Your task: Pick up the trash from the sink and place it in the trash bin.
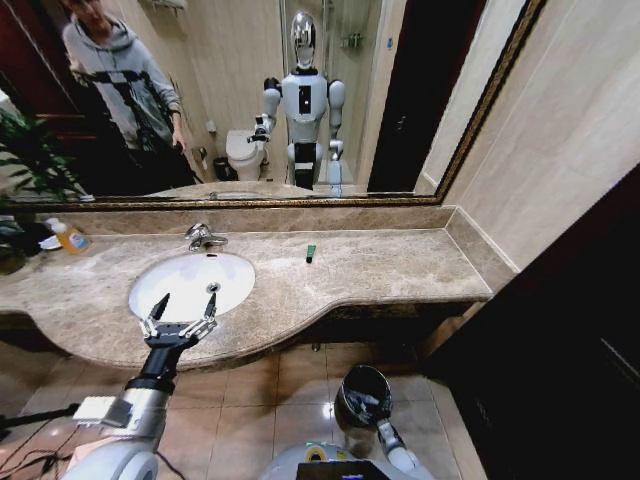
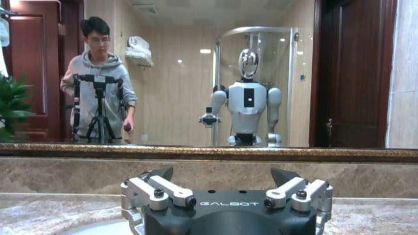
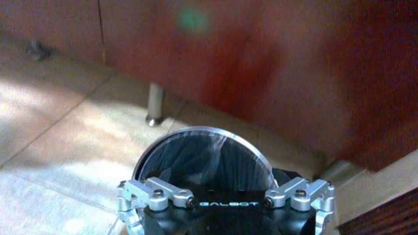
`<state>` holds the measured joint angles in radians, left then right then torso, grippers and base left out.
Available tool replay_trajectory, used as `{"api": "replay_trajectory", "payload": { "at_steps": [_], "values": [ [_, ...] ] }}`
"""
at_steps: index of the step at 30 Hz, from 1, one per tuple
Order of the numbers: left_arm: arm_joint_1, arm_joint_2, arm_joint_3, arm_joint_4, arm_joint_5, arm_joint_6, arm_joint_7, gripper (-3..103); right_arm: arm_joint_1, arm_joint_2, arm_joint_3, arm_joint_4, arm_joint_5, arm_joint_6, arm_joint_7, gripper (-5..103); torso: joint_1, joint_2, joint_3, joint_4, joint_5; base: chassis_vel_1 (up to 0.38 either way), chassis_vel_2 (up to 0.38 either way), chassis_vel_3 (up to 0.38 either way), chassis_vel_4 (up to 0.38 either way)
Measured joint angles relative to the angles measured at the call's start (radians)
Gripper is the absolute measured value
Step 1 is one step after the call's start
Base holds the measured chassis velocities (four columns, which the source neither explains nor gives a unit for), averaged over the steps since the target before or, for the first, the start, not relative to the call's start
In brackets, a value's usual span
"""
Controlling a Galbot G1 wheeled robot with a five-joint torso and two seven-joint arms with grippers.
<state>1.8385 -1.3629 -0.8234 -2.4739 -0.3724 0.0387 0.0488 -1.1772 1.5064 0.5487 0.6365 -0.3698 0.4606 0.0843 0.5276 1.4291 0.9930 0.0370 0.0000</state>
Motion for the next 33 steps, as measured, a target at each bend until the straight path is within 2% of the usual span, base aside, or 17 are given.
{"api": "replay_trajectory", "payload": {
  "at_steps": [3, 4, 7, 8, 10, 12, 13, 14, 17, 19, 20, 22, 28, 30, 31, 33],
  "values": [
    [0.0, 0.0, 0.0, 0.0, 0.0, 0.0, 0.0, 100, -0.105, -0.008, 0.002, 0.188, 0.048, -0.018, 0.0, 100, 0.0, 0.0, 0.0, -0.0004, 0.0001, 0.0, 0.0, 0.0, 0.0],
    [0.0, 0.0, 0.0, 0.0, 0.0, 0.0, 0.0, 100, -0.105, -0.008, 0.002, 0.188, 0.048, -0.018, 0.0, 100, 0.0, 0.0, 0.0, -0.0004, 0.0001, 0.0, 0.0, 0.0, 0.0],
    [0.0, 0.0, 0.0, 0.0, 0.0, 0.0, 0.0, 100, -0.224, -0.019, 0.004, 0.412, 0.156, 0.003, 0.01, 100, 0.0, 0.0, 0.0, -0.0004, 0.0002, 0.0, 0.0, 0.0, 0.0],
    [0.0, 0.0, 0.0, 0.0, 0.0, 0.0, 0.0, 100, -0.224, -0.019, 0.004, 0.412, 0.156, 0.003, 0.01, 100, 0.0, 0.0, 0.0, -0.0004, 0.0002, 0.0, 0.0, 0.0, 0.0],
    [0.0, 0.0, 0.0, 0.0, 0.0, 0.0, 0.0, 100, -0.328, -0.031, 0.012, 0.618, 0.223, 0.006, 0.033, 100, 0.0, 0.0, 0.0, 0.0, 0.0, 0.0, 0.0, 0.0, 0.0],
    [0.0, 0.0, 0.0, 0.0, 0.0, 0.0, 0.0, 100, -0.342, -0.031, 0.013, 0.643, 0.232, 0.003, 0.035, 100, 0.0, 0.0, 0.0, 0.0, 0.0, 0.0, 0.0, 0.0, 0.0],
    [0.0, 0.0, 0.0, 0.0, 0.0, 0.0, 0.0, 100, -0.438, -0.031, 0.021, 0.817, 0.286, -0.014, 0.038, 100, 0.0, 0.0, 0.0, -0.0003, 0.0002, 0.0, 0.0, 0.0, 0.0],
    [0.0, 0.0, 0.0, 0.0, 0.0, 0.0, 0.0, 100, -0.481, -0.03, 0.025, 0.888, 0.302, -0.019, 0.038, 100, 0.0, 0.0, 0.0, -0.0001, 0.0001, 0.0, 0.0, 0.0, 0.0],
    [0.0, 0.0, 0.0, 0.0, 0.0, 0.0, 0.0, 100, -0.575, -0.027, 0.032, 1.043, 0.316, -0.034, 0.038, 100, 0.0, 0.0, 0.0, -0.0005, -0.0001, 0.0, 0.0, 0.0, 0.0],
    [0.0, 0.0, 0.0, 0.0, 0.0, 0.0, 0.0, 100, -0.666, -0.022, 0.034, 1.239, 0.318, -0.065, 0.035, 100, 0.0, 0.0, 0.0, -0.0003, -0.0004, 0.0, 0.0, 0.0, 0.0],
    [0.0, 0.0, 0.0, 0.0, 0.0, 0.0, 0.0, 100, -0.666, -0.022, 0.034, 1.239, 0.318, -0.065, 0.035, 100, 0.0, 0.0, 0.0, -0.0003, -0.0004, 0.0, 0.0, 0.0, 0.0],
    [0.0, 0.0, 0.0, 0.0, 0.0, 0.0, 0.0, 100, -0.721, -0.017, 0.034, 1.397, 0.318, -0.113, 0.036, 100, 0.0, 0.0, 0.0, -0.0002, -0.0002, 0.0, 0.0, 0.0, 0.0],
    [0.0, 0.0, 0.0, 0.0, 0.0, 0.0, 0.0, 100, -0.738, -0.015, 0.014, 1.577, 0.337, -0.206, 0.028, 100, 0.0, 0.0, 0.0, -0.0004, -0.0001, 0.0, 0.0, 0.0, 0.0],
    [0.0, 0.0, 0.0, 0.0, 0.0, 0.0, 0.0, 100, -0.679, -0.017, -0.004, 1.633, 0.364, -0.282, -0.009, 100, 0.0, 0.0, 0.0, -0.0004, -0.0003, 0.0, 0.0, 0.0, 0.0],
    [0.0, 0.0, 0.0, 0.0, 0.0, 0.0, 0.0, 100, -0.679, -0.017, -0.004, 1.633, 0.364, -0.282, -0.009, 100, 0.0, 0.0, 0.0, -0.0004, -0.0003, 0.0, 0.0, 0.0, 0.0],
    [0.0, 0.0, 0.0, 0.0, 0.0, 0.0, 0.0, 100, -0.567, -0.031, -0.032, 1.609, 0.371, -0.344, -0.026, 100, 0.0, 0.0, 0.0, -0.0001, 0.0001, 0.0, 0.0, 0.0, 0.0]
  ]
}}
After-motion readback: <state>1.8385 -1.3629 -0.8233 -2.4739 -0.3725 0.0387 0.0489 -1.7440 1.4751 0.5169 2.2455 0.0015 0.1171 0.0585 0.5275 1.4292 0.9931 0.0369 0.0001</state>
